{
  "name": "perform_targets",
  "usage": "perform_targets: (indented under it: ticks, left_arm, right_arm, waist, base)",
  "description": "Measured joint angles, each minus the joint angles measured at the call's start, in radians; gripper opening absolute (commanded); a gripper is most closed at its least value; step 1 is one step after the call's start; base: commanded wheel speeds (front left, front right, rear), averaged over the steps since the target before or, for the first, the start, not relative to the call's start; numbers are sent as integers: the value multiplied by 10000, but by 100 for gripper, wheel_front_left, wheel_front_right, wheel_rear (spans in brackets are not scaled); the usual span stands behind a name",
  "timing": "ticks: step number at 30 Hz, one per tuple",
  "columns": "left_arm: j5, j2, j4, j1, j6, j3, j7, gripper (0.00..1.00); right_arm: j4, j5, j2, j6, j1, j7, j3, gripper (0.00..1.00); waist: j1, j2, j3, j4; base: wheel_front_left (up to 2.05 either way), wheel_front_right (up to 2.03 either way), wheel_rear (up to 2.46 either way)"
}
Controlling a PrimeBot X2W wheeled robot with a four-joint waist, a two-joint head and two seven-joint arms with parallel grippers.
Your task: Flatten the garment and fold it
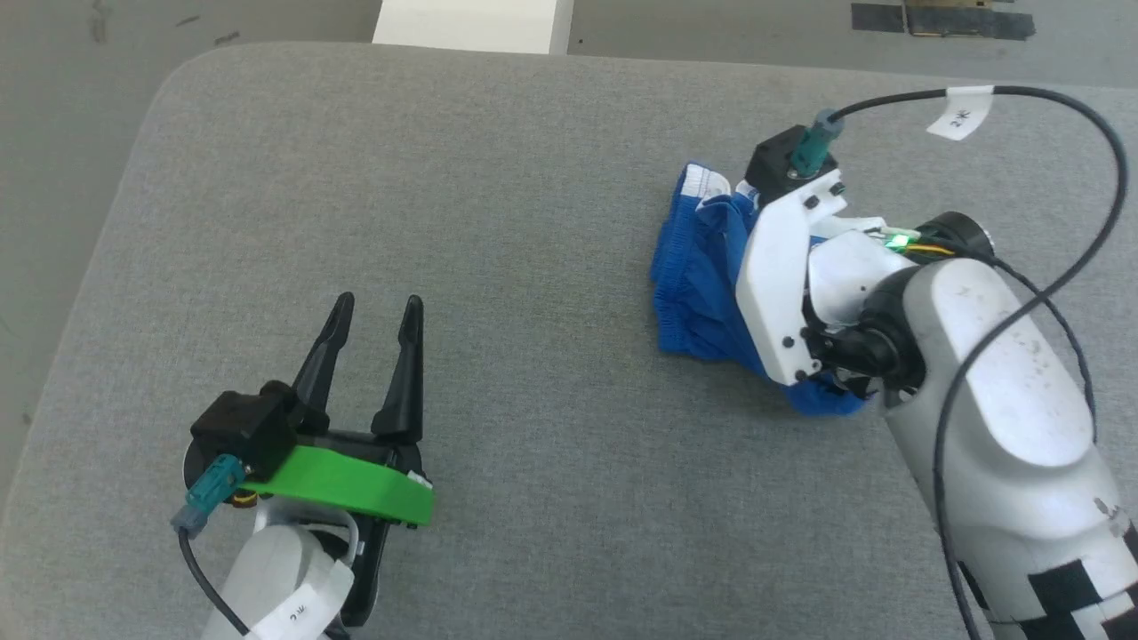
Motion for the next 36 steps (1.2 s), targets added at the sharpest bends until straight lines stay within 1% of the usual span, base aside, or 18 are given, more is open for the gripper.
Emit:
perform_targets:
  ticks: [7, 16, 17, 18, 23, 27, 33, 36]
  left_arm:
    - [-19, -29, 8, -92, 0, -31, 0, 100]
    - [-192, -33, 58, -164, -2, -102, 0, 100]
    - [-192, -35, 63, -176, -2, -111, 0, 100]
    - [-192, -35, 69, -184, -2, -117, 0, 100]
    - [-192, -33, 151, -191, -2, -115, -2, 100]
    - [-190, -19, 186, -187, -2, -111, -2, 100]
    - [-190, 58, 217, -98, 15, -42, -2, 100]
    - [-192, 104, 186, 43, 144, 19, 0, 100]
  right_arm:
    - [1304, -575, 454, 0, -453, -1223, -176, 0]
    - [2658, -750, 780, 0, -591, -2033, 8, 0]
    - [2732, -698, 794, 0, -630, -2155, 56, 28]
    - [2778, -616, 798, 0, -665, -2224, 105, 100]
    - [2842, -61, 846, 0, -913, -2702, 414, 100]
    - [2631, 470, 853, 0, -1091, -2993, 723, 100]
    - [1829, 1313, 859, 0, -1202, -3697, 936, 100]
    - [1417, 1605, 779, 0, -1205, -4236, 750, 100]
  waist:
    - [0, 0, 215, 158]
    - [0, 0, 404, 229]
    - [0, 0, 399, 229]
    - [0, 0, 388, 227]
    - [0, 0, 232, 179]
    - [0, 0, 21, 110]
    - [0, 0, -419, -80]
    - [0, 0, -614, -238]
  base:
    - [0, 0, 0]
    - [0, 0, 0]
    - [0, 0, 0]
    - [0, 0, 0]
    - [0, 0, 0]
    - [0, 0, 0]
    - [0, 0, 0]
    - [0, 0, 0]
